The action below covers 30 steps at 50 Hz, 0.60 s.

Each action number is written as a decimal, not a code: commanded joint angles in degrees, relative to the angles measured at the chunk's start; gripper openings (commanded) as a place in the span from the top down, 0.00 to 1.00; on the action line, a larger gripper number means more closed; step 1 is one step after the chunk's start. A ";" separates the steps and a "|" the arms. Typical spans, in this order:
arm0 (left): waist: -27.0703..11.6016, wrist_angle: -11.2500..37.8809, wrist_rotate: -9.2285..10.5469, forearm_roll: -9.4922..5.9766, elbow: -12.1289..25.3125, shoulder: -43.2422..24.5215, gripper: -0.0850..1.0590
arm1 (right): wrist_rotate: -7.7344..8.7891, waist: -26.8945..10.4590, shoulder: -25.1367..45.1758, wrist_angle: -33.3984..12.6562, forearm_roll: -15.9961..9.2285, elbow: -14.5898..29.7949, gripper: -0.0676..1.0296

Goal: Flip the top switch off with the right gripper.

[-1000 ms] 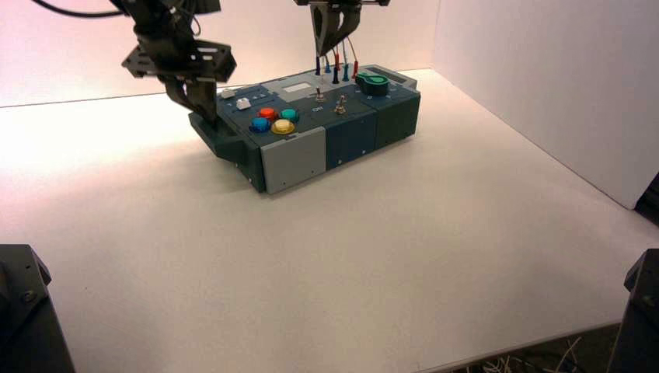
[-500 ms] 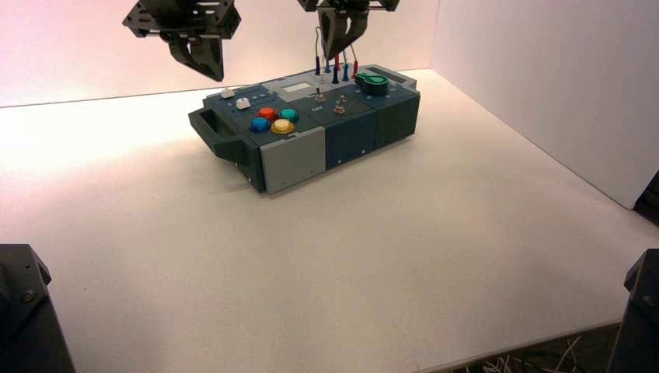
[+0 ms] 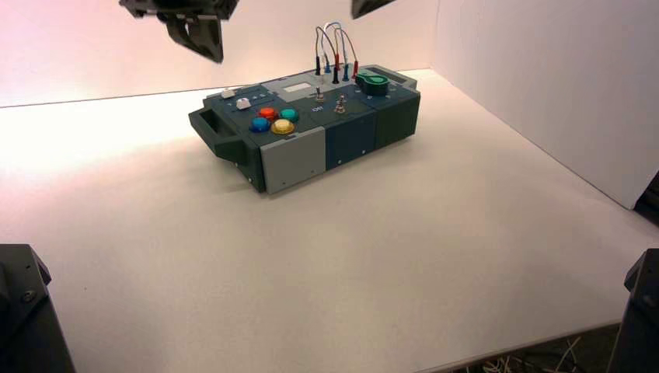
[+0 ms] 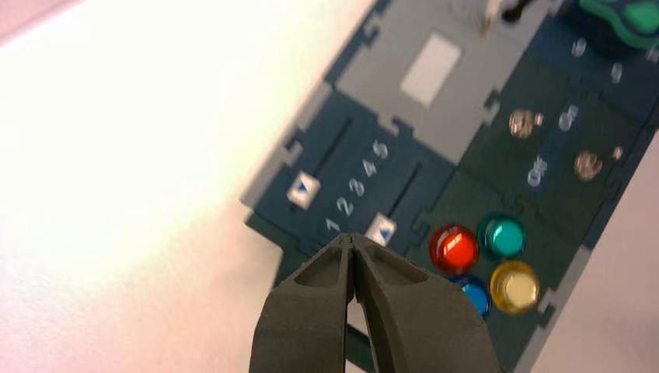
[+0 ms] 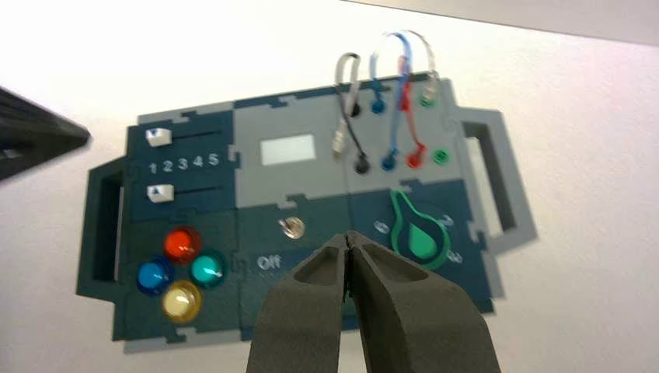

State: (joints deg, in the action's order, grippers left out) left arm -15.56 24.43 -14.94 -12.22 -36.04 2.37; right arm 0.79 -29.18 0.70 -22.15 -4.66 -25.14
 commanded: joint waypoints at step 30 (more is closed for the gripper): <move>0.09 -3.52 1.49 -0.62 -1.49 8.09 0.70 | -0.18 3.87 -16.35 6.77 -0.53 -12.04 0.96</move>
State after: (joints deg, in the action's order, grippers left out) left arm -15.56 21.18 -13.54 -12.57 -37.62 8.35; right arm 0.70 -26.02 -12.66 -16.26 -4.92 -36.83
